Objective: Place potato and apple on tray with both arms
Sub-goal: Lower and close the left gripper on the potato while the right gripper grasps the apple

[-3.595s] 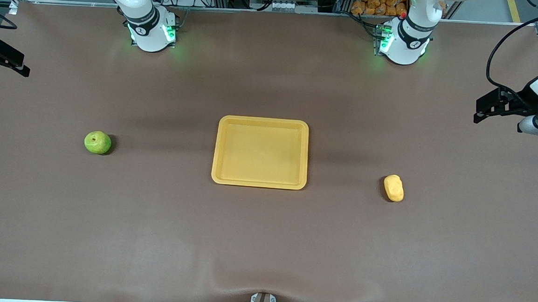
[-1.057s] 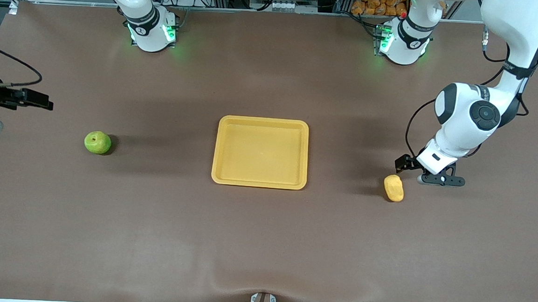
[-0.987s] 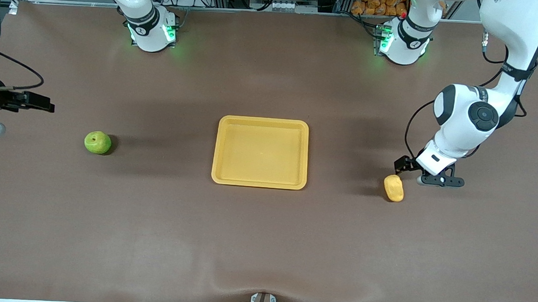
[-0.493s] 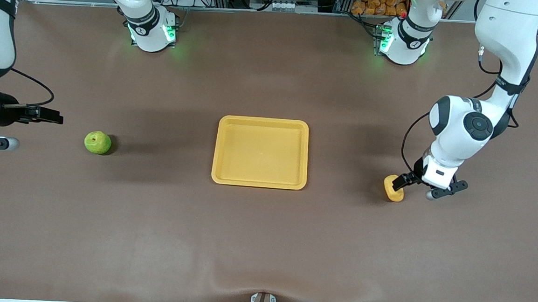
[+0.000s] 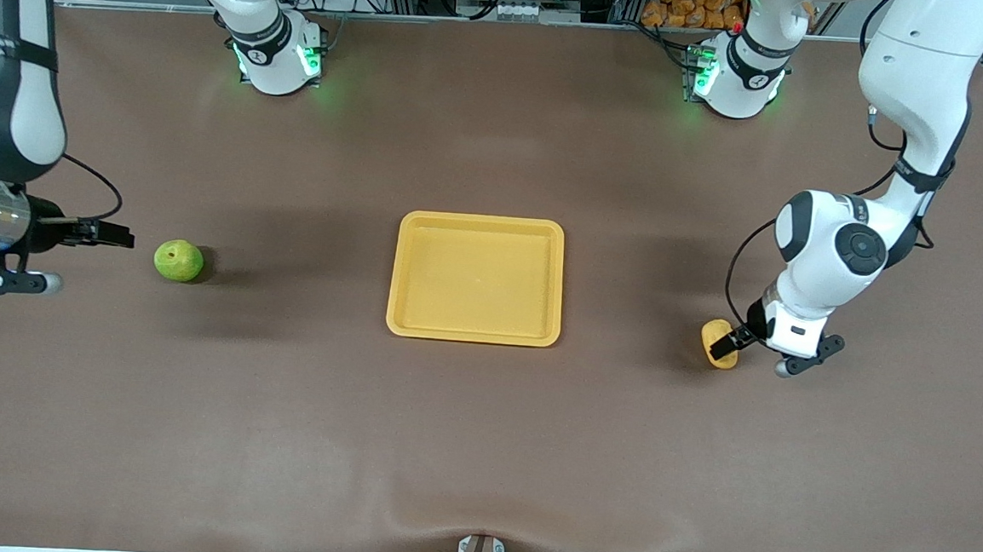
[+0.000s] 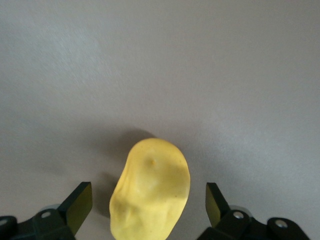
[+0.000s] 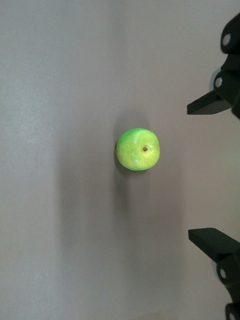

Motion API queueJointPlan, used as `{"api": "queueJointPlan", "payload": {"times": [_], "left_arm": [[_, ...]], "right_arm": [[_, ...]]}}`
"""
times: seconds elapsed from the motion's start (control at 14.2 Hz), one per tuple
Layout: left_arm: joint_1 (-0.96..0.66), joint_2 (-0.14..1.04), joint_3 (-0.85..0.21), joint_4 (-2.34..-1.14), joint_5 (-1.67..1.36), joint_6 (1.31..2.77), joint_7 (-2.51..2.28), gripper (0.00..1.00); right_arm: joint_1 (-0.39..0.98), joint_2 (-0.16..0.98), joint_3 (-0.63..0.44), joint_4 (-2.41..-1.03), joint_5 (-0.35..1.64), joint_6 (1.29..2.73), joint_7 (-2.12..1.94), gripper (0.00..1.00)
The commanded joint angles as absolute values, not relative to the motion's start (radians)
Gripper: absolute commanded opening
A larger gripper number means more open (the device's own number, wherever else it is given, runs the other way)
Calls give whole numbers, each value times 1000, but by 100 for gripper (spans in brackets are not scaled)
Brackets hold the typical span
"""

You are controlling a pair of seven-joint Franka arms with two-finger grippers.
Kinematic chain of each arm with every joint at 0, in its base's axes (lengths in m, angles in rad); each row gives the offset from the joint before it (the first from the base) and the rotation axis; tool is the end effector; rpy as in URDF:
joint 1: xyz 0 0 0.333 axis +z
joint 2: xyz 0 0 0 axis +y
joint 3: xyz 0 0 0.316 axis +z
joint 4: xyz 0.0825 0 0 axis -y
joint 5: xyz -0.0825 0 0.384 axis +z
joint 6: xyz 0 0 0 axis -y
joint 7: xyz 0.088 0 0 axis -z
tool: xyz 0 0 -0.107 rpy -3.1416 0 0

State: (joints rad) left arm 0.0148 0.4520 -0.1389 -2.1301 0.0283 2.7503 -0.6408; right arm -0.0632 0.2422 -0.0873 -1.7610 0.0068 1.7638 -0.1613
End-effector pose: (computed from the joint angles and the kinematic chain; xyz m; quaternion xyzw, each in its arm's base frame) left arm 0.5866 -0.0735 0.2113 0.9637 0.2515 0.0715 0.0536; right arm 0.5929 -0.0862 0.4097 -0.9929 -0.0043 0.1186 0.0113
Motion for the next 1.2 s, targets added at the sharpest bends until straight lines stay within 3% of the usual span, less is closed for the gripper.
{"api": "queueJointPlan", "payload": {"times": [0.0, 0.56, 0.7, 0.78, 0.92, 1.13], "left_arm": [[8, 472, -140, -2115, 23, 2752, -663, 100], [5, 543, -137, -2077, 26, 2752, -664, 100], [5, 546, -138, -2074, 26, 2750, -666, 35], [5, 546, -138, -2074, 26, 2750, -670, 18], [5, 542, -137, -2071, 28, 2750, -669, 3], [6, 500, -138, -2057, 28, 2741, -670, 0]], "right_arm": [[-77, 268, -78, -1795, 0, 1815, -158, 100], [-104, 354, -78, -1824, -9, 1917, -161, 100], [-104, 354, -78, -1885, -9, 1997, -161, 100], [-106, 354, -78, -1908, -9, 2029, -161, 100], [-106, 356, -78, -1946, -9, 2075, -161, 100], [-109, 356, -78, -1997, -9, 2135, -169, 100]]}}
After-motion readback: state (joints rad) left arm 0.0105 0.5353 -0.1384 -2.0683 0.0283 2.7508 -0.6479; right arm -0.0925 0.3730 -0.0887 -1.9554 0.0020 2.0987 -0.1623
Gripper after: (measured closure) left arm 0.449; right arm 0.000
